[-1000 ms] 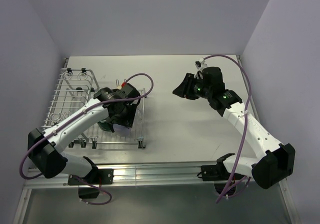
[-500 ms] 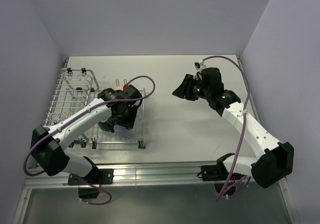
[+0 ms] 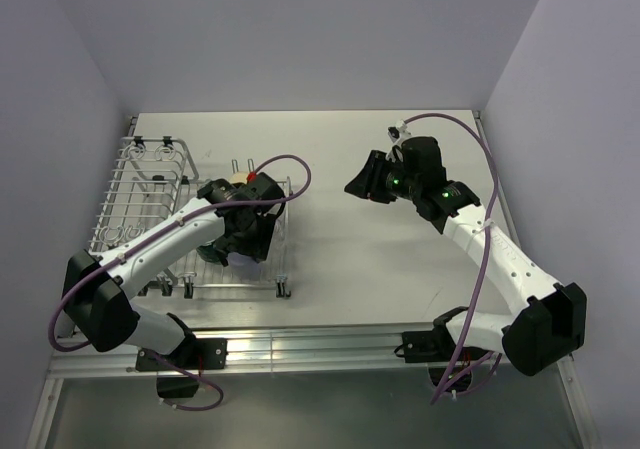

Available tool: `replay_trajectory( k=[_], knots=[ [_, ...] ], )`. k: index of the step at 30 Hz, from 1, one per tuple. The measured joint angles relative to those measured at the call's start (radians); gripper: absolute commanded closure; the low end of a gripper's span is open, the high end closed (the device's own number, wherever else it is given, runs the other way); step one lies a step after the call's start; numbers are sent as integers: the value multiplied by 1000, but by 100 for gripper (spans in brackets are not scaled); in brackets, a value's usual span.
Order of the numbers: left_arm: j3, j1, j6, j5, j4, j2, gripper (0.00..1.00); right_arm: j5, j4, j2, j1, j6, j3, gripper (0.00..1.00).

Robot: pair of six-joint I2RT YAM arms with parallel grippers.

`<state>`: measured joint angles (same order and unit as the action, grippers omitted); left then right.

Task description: Load the cups into the dish rack

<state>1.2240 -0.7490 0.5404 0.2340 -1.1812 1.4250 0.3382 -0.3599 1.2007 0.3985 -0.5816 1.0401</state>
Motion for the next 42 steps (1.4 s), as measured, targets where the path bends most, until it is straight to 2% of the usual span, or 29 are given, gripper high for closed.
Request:
replay_trajectory(
  k=[4, 8, 24, 35, 36, 37, 42],
  knots=[
    [-3, -2, 4, 4, 3, 0, 24, 2, 0, 0, 0, 0, -1, 56],
    [-3, -4, 4, 15, 4, -2, 21, 3, 0, 0, 0, 0, -1, 56],
    [5, -7, 7, 50, 8, -21, 21, 4, 0, 7, 0, 0, -1, 55],
    [199, -10, 5, 103, -27, -66, 20, -4, -13, 15, 0, 4, 3, 56],
    [217, -11, 4, 109, -26, -70, 4, -6, -21, 15, 0, 7, 6, 56],
    [241, -11, -2, 116, -27, -73, 1, -11, -27, 14, 0, 10, 10, 56],
    [346, -17, -15, 121, 31, -92, 1, -52, -87, -16, -2, 34, 49, 54]
  ],
)
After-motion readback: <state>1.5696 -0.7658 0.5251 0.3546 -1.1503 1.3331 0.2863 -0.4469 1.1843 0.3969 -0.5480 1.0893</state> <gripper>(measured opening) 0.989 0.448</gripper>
